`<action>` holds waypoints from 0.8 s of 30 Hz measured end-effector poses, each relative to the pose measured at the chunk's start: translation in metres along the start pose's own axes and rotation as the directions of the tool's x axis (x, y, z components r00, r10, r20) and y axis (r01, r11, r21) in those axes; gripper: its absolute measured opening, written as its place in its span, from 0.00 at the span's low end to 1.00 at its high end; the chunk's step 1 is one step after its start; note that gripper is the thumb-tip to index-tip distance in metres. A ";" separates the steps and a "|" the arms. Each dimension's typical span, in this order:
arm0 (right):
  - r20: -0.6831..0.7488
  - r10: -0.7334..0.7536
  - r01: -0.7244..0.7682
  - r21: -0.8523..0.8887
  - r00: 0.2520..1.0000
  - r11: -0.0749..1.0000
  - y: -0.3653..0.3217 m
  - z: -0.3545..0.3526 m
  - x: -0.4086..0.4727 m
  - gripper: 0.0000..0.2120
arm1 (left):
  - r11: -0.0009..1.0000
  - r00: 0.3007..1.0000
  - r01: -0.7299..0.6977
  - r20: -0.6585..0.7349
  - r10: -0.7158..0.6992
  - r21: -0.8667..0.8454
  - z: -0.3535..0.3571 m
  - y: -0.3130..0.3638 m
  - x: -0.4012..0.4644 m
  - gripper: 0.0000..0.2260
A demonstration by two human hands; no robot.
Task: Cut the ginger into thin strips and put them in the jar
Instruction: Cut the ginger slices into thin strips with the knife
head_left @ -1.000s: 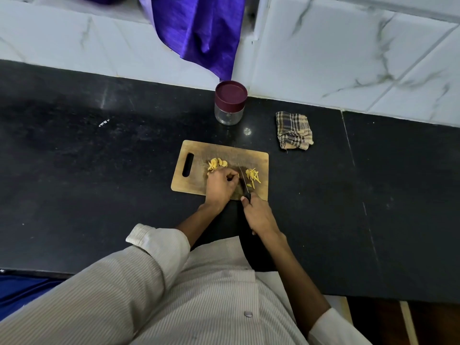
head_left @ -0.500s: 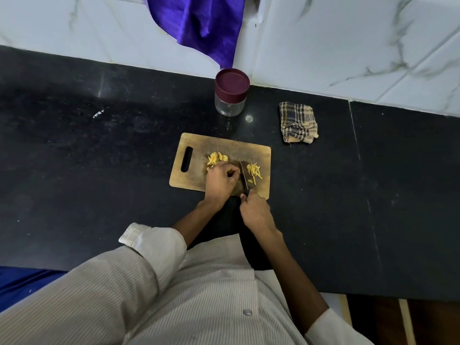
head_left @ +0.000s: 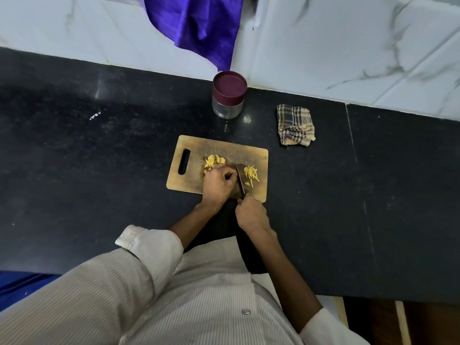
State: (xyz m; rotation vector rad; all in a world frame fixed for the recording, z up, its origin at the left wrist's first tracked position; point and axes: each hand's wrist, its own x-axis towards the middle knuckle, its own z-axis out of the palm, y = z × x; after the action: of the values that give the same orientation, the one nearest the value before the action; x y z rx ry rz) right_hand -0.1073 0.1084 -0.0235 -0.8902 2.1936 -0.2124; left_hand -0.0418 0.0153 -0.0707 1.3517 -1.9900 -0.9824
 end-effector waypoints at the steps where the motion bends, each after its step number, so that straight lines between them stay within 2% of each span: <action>1: 0.001 0.007 -0.007 -0.009 1.000 1.000 0.002 0.002 -0.002 0.14 | 1.000 1.000 0.003 0.007 -0.003 -0.003 0.000 0.000 0.000 0.04; 5: 0.030 0.038 -0.038 -0.009 0.999 0.999 0.010 0.004 -0.006 0.16 | 1.000 1.000 0.021 0.022 -0.021 0.001 -0.002 -0.001 0.001 0.05; 14: 0.019 0.071 -0.073 0.230 0.997 0.970 0.017 0.001 0.002 0.15 | 1.000 1.000 0.014 0.003 -0.014 -0.012 -0.004 -0.001 -0.002 0.04; 19: 0.153 0.076 -0.143 0.500 0.985 0.854 0.029 -0.001 -0.006 0.09 | 1.000 1.000 0.015 0.001 -0.015 0.002 -0.003 -0.001 -0.002 0.05; 24: 0.328 0.072 -0.268 0.606 0.942 0.749 0.038 -0.012 -0.015 0.10 | 1.000 1.000 0.009 0.007 -0.009 0.021 -0.002 -0.004 -0.002 0.05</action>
State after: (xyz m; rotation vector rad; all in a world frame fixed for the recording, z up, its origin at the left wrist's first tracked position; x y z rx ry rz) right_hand -0.1286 0.1450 -0.0210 -0.2950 1.7231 -0.6629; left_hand -0.0373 0.0160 -0.0725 1.3712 -2.0066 -0.9747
